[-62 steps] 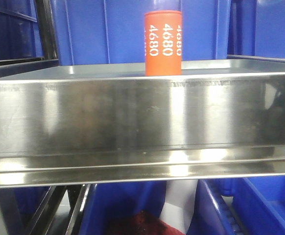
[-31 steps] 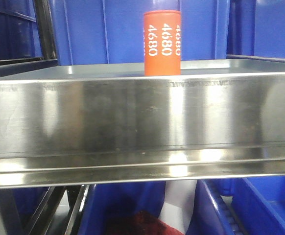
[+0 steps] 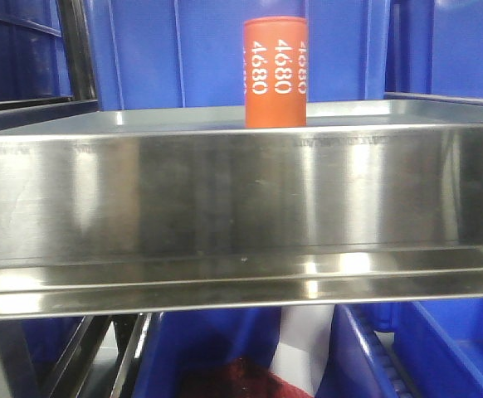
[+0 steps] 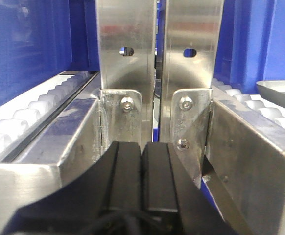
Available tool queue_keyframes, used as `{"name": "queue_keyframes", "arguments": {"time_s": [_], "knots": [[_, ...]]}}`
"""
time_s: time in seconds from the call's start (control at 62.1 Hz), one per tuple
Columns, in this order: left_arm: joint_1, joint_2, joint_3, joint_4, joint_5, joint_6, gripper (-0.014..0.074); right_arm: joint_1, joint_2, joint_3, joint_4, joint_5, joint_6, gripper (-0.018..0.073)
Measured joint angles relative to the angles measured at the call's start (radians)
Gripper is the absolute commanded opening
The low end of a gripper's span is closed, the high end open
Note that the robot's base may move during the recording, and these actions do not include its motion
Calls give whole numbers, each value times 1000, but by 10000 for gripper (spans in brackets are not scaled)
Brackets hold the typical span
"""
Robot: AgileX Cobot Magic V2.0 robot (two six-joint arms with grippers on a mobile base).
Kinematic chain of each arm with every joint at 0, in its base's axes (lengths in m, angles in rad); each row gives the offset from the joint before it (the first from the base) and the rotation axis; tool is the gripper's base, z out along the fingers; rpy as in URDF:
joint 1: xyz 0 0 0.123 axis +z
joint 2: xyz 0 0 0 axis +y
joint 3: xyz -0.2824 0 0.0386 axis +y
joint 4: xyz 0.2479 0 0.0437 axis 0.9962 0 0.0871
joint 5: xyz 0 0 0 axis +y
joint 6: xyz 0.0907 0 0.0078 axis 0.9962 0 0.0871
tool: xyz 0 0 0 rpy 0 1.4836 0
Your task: Grab orange capacitor from left shelf to right conveyor
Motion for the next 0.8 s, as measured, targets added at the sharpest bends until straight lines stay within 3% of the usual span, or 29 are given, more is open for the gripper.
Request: {"name": "queue_keyframes", "arguments": {"time_s": [0.193,0.628,0.724,0.805], "knots": [[0,0,0,0,0,0,-125,49,166,-52,15,-13,2,624],[0,0,0,0,0,0,-125,52,403,-61,15,-194,4,616],[0,0,0,0,0,0,-125,52,449,-61,15,-242,4,552],[0,0,0,0,0,0,-125,51,484,-61,15,-252,6,424]]}}
